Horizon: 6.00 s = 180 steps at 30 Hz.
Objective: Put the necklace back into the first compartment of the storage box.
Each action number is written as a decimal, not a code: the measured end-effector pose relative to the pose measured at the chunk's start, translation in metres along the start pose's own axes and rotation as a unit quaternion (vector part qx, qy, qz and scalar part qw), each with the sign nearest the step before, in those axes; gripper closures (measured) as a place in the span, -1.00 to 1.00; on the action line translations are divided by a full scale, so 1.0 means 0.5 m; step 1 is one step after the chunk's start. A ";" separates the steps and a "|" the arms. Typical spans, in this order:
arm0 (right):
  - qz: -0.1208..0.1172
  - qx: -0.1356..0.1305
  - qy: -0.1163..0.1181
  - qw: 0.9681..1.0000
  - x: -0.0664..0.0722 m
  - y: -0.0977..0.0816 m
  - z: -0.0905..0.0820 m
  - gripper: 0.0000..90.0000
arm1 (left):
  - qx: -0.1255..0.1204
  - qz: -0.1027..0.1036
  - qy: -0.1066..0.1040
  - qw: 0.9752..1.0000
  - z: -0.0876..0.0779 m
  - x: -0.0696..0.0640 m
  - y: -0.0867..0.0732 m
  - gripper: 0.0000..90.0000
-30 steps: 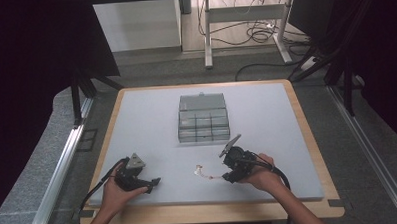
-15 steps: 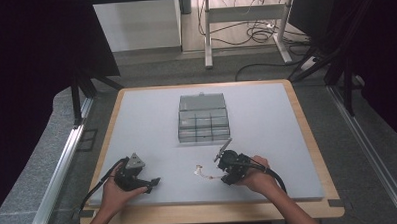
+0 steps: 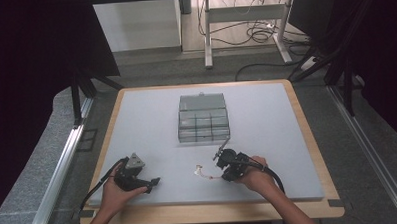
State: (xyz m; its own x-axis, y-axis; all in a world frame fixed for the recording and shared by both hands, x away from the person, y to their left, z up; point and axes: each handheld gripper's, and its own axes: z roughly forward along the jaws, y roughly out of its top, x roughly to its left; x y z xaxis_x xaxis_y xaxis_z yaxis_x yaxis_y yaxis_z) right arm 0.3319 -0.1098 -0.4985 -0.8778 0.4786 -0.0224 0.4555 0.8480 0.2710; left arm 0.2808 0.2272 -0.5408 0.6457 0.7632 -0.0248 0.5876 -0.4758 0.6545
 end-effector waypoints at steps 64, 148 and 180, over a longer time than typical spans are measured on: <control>0.010 -0.156 0.000 0.988 -0.037 0.094 -0.248 0.72 | -0.001 -0.002 0.002 1.000 -0.002 0.005 0.000 -0.70; 0.075 -0.304 -0.022 0.949 -0.154 0.253 -0.369 0.72 | -0.002 -0.005 0.005 1.000 -0.001 0.013 -0.001 -0.70; 0.081 -0.297 -0.030 0.951 -0.186 0.362 -0.235 0.72 | -0.002 0.003 0.008 1.000 -0.005 0.011 -0.003 -0.71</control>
State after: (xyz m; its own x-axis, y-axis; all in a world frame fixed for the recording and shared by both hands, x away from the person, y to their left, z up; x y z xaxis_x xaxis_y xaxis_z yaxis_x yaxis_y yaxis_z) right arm 0.4783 -0.0274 -0.3344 -0.7843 0.6201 0.0160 0.4048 0.4922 0.7706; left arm 0.2822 0.2333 -0.5400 0.6408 0.7677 -0.0087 0.5825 -0.4787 0.6569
